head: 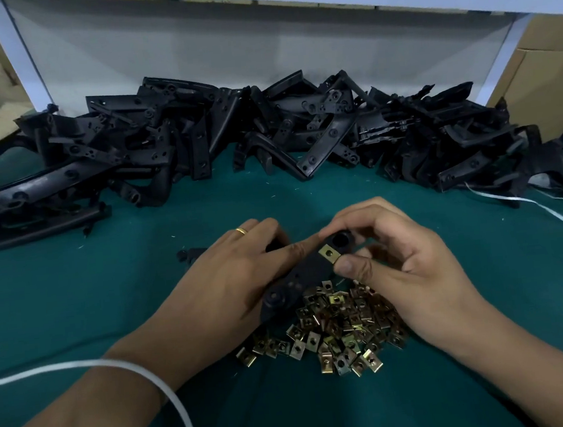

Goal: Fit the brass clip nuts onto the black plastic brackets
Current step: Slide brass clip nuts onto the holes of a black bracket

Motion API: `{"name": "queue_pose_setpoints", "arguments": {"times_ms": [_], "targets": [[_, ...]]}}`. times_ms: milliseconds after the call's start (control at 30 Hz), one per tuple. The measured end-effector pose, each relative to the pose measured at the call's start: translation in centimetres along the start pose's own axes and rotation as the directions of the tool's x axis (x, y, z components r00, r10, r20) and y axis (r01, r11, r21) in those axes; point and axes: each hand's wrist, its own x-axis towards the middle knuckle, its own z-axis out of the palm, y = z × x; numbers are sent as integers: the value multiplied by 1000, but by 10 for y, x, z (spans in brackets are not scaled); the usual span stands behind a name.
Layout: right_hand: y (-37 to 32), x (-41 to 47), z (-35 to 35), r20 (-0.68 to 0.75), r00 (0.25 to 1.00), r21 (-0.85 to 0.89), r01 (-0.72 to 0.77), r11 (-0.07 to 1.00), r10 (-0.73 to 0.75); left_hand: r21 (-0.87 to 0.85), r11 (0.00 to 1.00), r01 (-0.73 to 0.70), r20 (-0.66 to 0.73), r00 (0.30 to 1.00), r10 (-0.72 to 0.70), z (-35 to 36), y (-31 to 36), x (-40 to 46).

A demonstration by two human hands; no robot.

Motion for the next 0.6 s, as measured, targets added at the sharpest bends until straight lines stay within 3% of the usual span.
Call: {"name": "queue_pose_setpoints", "arguments": {"times_ms": [100, 233, 333, 600], "targets": [[0, 1, -6, -23, 998, 19, -50, 999, 50, -34, 998, 46, -93, 994, -49, 3, -3, 0], [5, -1, -13, 44, 994, -367, -79, 927, 102, -20, 981, 195, -263, 945, -194, 5, -16, -1], [6, -4, -8, 164, 970, -552, -61, 831, 181, -23, 972, 232, -283, 931, -229, 6, -20, -4], [1, -3, -2, 171, 965, -549, -75, 832, 200, 57, 978, 202, -244, 952, -182, 9, -19, -3]]}}
